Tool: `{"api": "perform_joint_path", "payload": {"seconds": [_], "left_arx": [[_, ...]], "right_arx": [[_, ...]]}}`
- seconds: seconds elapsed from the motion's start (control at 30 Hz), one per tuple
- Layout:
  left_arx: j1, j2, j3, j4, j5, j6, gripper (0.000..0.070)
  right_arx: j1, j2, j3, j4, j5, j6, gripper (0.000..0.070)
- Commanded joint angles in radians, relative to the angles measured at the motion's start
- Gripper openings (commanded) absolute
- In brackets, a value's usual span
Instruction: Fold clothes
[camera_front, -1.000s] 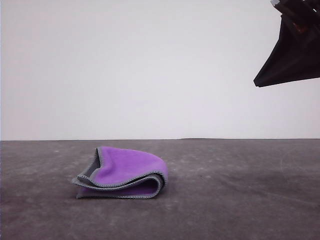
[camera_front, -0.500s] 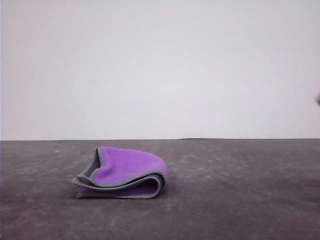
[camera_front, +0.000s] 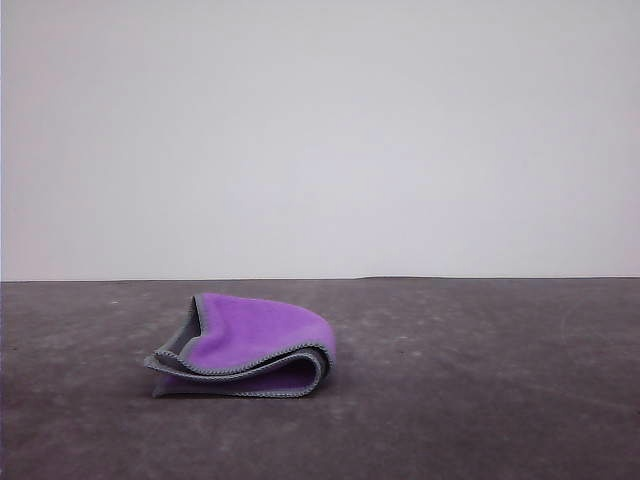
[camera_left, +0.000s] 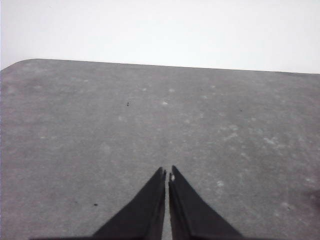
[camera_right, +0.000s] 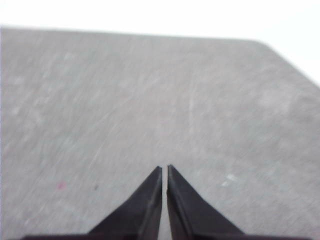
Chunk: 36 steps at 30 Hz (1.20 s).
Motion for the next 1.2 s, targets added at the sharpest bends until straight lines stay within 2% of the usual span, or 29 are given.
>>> {"api": "perform_joint_path", "payload": {"seconds": [0.0, 0.17, 1.17], "left_arx": [[0.0, -0.001, -0.019, 0.011, 0.001, 0.009, 0.0], [0.0, -0.001, -0.019, 0.012, 0.001, 0.009, 0.0], [0.0, -0.001, -0.019, 0.012, 0.001, 0.009, 0.0]], "right_arx": [[-0.002, -0.022, -0.011, 0.01, -0.001, 0.008, 0.0015], [-0.002, -0.056, -0.063, 0.039, -0.009, 0.021, 0.0015], [-0.002, -0.056, -0.062, 0.047, -0.009, 0.022, 0.0015]]}}
